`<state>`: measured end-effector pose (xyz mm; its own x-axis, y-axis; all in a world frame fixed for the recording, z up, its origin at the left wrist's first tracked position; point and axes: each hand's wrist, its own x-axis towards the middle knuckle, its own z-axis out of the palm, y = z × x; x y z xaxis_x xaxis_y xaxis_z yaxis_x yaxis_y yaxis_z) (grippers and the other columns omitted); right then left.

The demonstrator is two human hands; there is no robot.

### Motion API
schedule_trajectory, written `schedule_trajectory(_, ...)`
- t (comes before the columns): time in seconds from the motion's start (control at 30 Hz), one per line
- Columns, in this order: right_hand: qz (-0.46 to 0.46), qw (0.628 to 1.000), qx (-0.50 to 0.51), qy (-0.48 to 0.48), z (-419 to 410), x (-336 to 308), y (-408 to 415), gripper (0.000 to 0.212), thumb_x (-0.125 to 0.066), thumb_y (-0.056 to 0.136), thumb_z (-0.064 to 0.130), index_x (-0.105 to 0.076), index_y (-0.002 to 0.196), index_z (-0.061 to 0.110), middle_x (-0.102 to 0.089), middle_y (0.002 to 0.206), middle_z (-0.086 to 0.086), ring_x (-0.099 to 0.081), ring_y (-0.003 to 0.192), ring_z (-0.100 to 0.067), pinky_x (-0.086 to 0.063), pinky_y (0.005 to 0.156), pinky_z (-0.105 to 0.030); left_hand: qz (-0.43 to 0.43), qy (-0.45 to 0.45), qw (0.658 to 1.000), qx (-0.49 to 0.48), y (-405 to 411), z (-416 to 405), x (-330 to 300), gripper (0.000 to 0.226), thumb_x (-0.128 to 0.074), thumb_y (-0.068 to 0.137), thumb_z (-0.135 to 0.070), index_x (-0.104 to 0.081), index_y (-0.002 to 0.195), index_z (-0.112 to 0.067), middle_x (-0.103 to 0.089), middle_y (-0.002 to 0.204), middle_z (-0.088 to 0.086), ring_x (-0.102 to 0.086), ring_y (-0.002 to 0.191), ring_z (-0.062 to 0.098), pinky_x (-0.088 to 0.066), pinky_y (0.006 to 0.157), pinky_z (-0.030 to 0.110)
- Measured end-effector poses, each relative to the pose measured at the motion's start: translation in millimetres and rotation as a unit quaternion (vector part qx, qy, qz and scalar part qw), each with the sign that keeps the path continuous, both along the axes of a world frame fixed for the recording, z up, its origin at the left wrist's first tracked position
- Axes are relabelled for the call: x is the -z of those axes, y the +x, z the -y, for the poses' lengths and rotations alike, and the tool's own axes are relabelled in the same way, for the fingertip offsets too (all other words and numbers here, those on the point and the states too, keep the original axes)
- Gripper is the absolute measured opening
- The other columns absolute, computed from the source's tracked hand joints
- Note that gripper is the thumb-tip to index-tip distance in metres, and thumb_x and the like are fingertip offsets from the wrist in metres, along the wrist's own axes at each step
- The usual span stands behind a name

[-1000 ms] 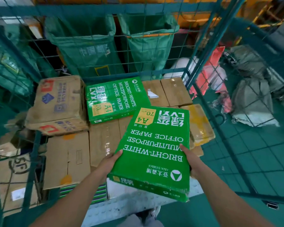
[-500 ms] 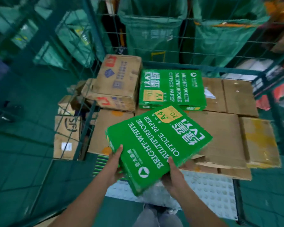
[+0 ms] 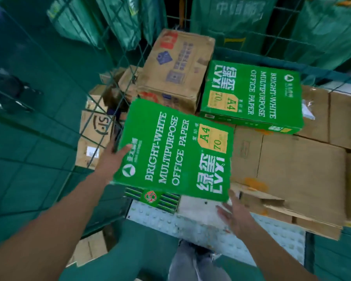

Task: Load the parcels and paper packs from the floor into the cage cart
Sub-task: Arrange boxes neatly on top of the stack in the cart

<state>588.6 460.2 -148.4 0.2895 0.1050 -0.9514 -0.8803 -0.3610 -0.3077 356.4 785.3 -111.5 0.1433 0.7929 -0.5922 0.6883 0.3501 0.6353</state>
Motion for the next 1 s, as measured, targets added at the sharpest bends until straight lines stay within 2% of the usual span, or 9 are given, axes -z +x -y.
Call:
schedule_trajectory(0.07, 0.026, 0.999, -0.025, -0.032, -6.1, 6.0, 16.8, 0.062, -0.059, 0.104, 0.037, -0.034, 0.159, 0.023, -0.056, 0.139, -0.009, -0.061, 0.126, -0.035, -0.054, 0.103, -0.045, -0.045, 0.117, 0.991, 0.044, 6.3, -10.0, 12.4, 0.07, -0.063, 0.101, -0.023, -0.029, 0.162, -0.024, -0.036, 0.161, 0.012, -0.039, 0.145, 0.034, -0.038, 0.113, 0.039)
schedule_trajectory(0.17, 0.038, 0.993, -0.106, -0.039, -19.1, 12.4, 28.9, 0.066, -0.059, 0.104, 0.029, -0.026, 0.161, 0.034, -0.037, 0.161, -0.002, -0.067, 0.112, -0.029, -0.06, 0.093, -0.041, -0.077, 0.15, 0.978, 0.125, 11.8, 17.6, 37.5, 0.068, -0.064, 0.099, -0.017, -0.034, 0.16, -0.021, -0.034, 0.159, 0.016, -0.031, 0.147, 0.034, -0.029, 0.121, 0.048)
schedule_trajectory(0.27, 0.046, 0.981, -0.185, -0.03, -36.8, 16.4, 25.5, 0.068, -0.059, 0.105, 0.029, -0.022, 0.161, 0.036, -0.046, 0.156, -0.005, -0.07, 0.093, -0.026, -0.061, 0.087, -0.041, -0.138, 0.076, 0.986, 0.056, 2.8, 66.5, 65.9, 0.065, -0.065, 0.097, -0.025, -0.04, 0.157, -0.028, -0.033, 0.144, 0.016, -0.041, 0.127, 0.034, -0.037, 0.111, 0.044)
schedule_trajectory(0.37, 0.052, 0.969, -0.234, -0.05, -48.1, 24.8, 22.6, 0.072, -0.059, 0.105, 0.033, -0.016, 0.162, 0.04, -0.047, 0.154, -0.02, -0.057, 0.072, -0.026, -0.059, 0.083, -0.044, -0.105, -0.061, 0.992, -0.033, -6.1, 95.4, 87.0, 0.068, -0.061, 0.099, -0.034, -0.03, 0.159, -0.039, -0.047, 0.136, 0.017, -0.06, 0.088, 0.027, -0.051, 0.094, 0.041)
schedule_trajectory(0.47, 0.048, 0.976, -0.209, -0.048, -61.2, 26.8, 21.7, 0.073, -0.06, 0.104, 0.029, -0.016, 0.162, 0.043, -0.039, 0.161, -0.007, -0.065, 0.087, -0.027, -0.061, 0.09, -0.049, -0.039, -0.107, 0.992, -0.059, -0.4, 93.0, 101.1, 0.074, -0.061, 0.099, -0.03, -0.019, 0.159, -0.041, -0.065, 0.099, 0.008, -0.062, 0.082, 0.027, -0.055, 0.092, 0.049)
schedule_trajectory(0.57, 0.11, 0.98, -0.164, -0.01, -74.6, 29.4, 24.9, 0.079, -0.063, 0.103, 0.015, -0.017, 0.163, 0.038, -0.033, 0.162, 0.001, -0.054, 0.107, -0.021, -0.057, 0.099, -0.049, 0.003, -0.107, 0.993, -0.051, 18.0, 77.0, 101.6, 0.068, -0.056, 0.102, -0.024, -0.023, 0.161, -0.034, -0.053, 0.082, 0.002, -0.056, 0.08, 0.026, -0.05, 0.076, 0.041)
schedule_trajectory(0.7, 0.12, 0.979, -0.166, -0.001, -73.0, 37.2, 25.0, 0.085, -0.062, 0.101, 0.004, -0.015, 0.163, 0.04, -0.038, 0.161, 0.001, -0.053, 0.123, -0.024, -0.051, 0.107, -0.049, -0.018, -0.093, 0.995, -0.04, 27.8, 70.9, 97.8, 0.066, -0.051, 0.104, -0.026, -0.02, 0.162, -0.034, -0.039, 0.065, 0.001, -0.044, 0.059, 0.026, -0.04, 0.072, 0.042)
schedule_trajectory(0.9, 0.124, 0.978, -0.166, 0.002, -68.1, 40.4, 19.4, 0.079, -0.062, 0.1, 0.004, -0.024, 0.158, 0.042, -0.053, 0.145, 0.002, -0.06, 0.121, -0.026, -0.053, 0.103, -0.05, 0.037, -0.128, 0.987, -0.088, 26.8, 83.3, 94.8, 0.071, -0.054, 0.105, -0.024, -0.016, 0.163, -0.037, -0.044, 0.086, 0.007, -0.048, 0.078, 0.02, -0.046, 0.08, 0.039)
schedule_trajectory(1.0, 0.125, 0.981, -0.147, 0.002, -60.5, 34.2, 7.1, 0.081, -0.063, 0.1, 0.007, -0.02, 0.158, 0.044, -0.049, 0.144, 0.005, -0.054, 0.128, -0.029, -0.05, 0.107, -0.05, 0.074, -0.154, 0.979, -0.113, 25.2, 95.7, 90.7, 0.071, -0.055, 0.104, -0.021, -0.019, 0.163, -0.038, -0.056, 0.133, 0.006, -0.057, 0.101, 0.021, -0.048, 0.107, 0.046)
